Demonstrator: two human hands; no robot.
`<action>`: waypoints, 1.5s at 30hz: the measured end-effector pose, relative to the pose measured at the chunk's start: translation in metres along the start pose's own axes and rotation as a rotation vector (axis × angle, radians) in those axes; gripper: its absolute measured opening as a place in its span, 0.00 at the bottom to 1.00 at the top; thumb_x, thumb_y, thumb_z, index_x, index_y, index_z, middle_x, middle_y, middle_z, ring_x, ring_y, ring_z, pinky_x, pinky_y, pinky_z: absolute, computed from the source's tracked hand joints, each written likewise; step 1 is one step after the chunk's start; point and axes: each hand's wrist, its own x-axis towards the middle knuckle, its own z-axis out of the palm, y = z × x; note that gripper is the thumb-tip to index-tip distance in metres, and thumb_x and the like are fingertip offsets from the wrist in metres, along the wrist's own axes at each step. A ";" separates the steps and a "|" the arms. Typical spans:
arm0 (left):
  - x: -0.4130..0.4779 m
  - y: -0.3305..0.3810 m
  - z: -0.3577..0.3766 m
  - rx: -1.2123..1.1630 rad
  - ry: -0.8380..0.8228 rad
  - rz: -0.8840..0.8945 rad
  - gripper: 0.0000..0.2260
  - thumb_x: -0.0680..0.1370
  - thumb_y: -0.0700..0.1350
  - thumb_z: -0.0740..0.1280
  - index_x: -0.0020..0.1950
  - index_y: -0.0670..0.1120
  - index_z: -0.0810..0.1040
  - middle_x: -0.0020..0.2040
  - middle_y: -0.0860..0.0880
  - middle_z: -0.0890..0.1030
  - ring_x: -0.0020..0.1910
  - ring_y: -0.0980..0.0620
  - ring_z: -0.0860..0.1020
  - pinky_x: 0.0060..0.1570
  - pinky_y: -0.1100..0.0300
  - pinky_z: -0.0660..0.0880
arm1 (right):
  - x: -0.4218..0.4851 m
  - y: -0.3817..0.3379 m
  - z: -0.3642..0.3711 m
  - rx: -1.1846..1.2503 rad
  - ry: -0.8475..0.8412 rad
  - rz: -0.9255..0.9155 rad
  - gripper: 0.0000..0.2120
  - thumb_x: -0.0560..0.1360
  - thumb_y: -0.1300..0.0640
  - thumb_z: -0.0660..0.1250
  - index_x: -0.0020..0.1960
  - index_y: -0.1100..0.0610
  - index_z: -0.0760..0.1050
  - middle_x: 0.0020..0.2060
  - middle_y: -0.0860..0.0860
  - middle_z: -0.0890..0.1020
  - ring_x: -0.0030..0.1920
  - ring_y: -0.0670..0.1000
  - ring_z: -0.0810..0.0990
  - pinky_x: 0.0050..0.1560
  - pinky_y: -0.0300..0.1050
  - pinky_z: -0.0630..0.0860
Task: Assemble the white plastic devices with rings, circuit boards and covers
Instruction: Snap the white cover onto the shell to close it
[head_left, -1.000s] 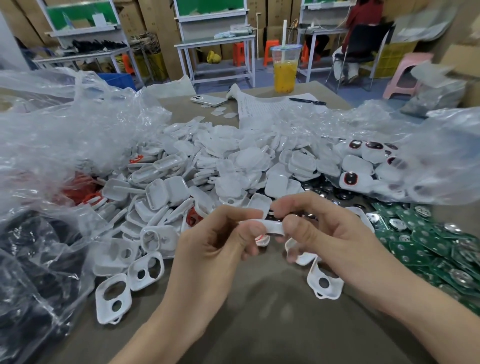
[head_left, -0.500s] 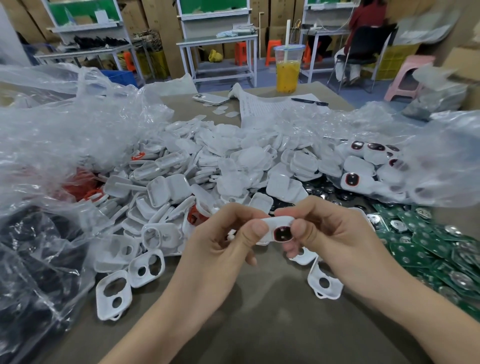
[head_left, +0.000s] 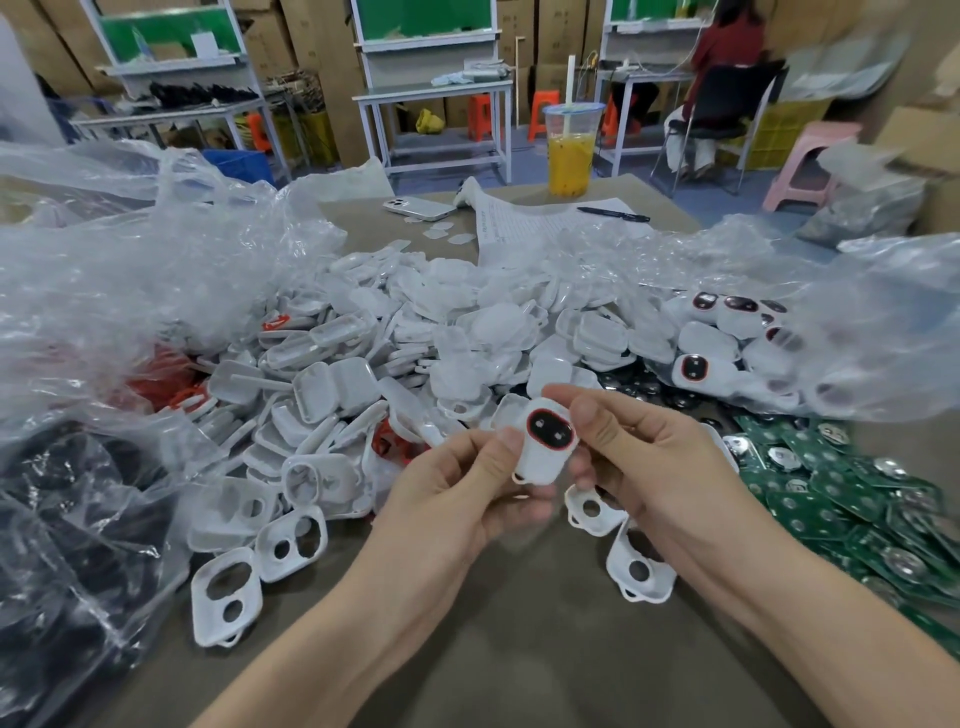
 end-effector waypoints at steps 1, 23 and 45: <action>0.000 0.001 0.000 -0.057 -0.007 -0.016 0.17 0.76 0.50 0.70 0.53 0.36 0.83 0.50 0.39 0.86 0.47 0.49 0.85 0.44 0.63 0.80 | 0.000 0.000 -0.001 0.010 -0.008 0.005 0.27 0.64 0.33 0.77 0.56 0.48 0.85 0.35 0.47 0.83 0.36 0.45 0.80 0.42 0.36 0.78; 0.006 0.001 -0.010 0.253 -0.031 0.049 0.19 0.72 0.55 0.71 0.50 0.40 0.77 0.48 0.40 0.85 0.50 0.40 0.84 0.38 0.59 0.77 | -0.007 -0.005 0.002 -0.343 -0.098 0.002 0.10 0.80 0.53 0.67 0.54 0.41 0.85 0.48 0.50 0.87 0.51 0.56 0.85 0.58 0.53 0.81; -0.002 0.004 -0.002 0.454 -0.107 0.141 0.06 0.78 0.51 0.67 0.52 0.55 0.81 0.45 0.55 0.84 0.40 0.56 0.79 0.41 0.60 0.80 | -0.007 -0.009 0.000 -0.304 -0.007 -0.010 0.06 0.76 0.52 0.71 0.49 0.43 0.86 0.38 0.48 0.87 0.37 0.43 0.82 0.38 0.32 0.76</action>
